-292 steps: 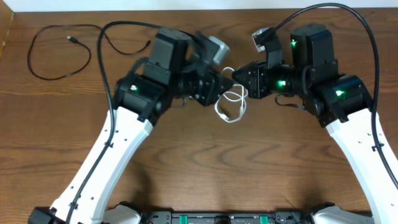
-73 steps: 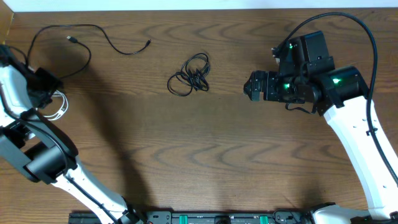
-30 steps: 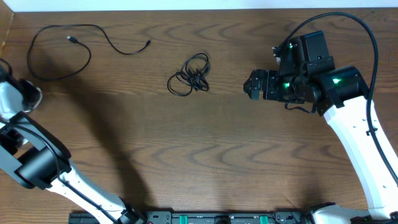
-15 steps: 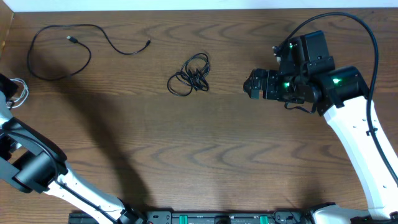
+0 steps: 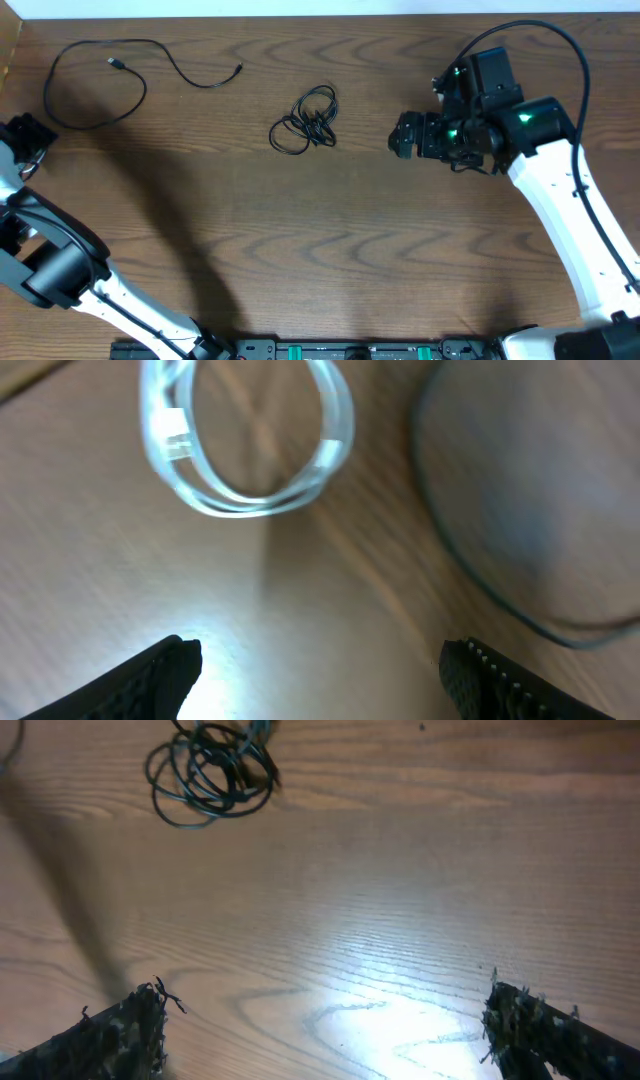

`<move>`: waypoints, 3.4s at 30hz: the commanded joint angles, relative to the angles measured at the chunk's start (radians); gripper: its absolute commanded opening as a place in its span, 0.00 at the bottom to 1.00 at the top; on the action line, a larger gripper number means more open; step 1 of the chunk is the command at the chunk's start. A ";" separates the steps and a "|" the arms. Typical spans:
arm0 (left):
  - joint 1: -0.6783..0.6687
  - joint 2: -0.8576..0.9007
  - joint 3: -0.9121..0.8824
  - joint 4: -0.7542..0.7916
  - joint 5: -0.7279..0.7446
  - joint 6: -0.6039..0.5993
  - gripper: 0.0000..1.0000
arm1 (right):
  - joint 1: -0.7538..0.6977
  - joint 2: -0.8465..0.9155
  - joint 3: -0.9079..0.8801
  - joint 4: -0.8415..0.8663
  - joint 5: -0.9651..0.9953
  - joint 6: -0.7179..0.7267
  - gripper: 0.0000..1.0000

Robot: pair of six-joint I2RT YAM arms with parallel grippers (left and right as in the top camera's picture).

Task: Untangle cables
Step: 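Open the left gripper and lift it off the white cable, then move the left gripper to the small black coil and grasp it, then grasp the black coil with the right gripper and pull apart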

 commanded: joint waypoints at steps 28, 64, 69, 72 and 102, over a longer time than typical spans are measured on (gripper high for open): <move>-0.910 -0.089 -0.068 -0.372 0.199 -0.300 0.82 | -0.005 0.089 0.003 -0.097 0.000 0.003 0.99; -0.955 -0.192 -0.043 -0.281 0.545 -0.350 0.07 | -0.005 0.089 0.003 -0.089 0.000 0.004 0.99; -0.987 -0.307 -0.043 -0.326 0.611 -0.294 0.07 | -0.005 0.089 0.003 -0.040 -0.056 0.003 0.99; -1.013 -0.362 -0.043 -0.332 0.611 -0.294 0.07 | -0.005 0.089 0.003 -0.003 -0.095 0.003 0.99; -1.084 -0.420 -0.043 -0.210 1.159 -0.408 0.08 | 0.047 0.151 0.003 0.094 0.106 0.004 0.64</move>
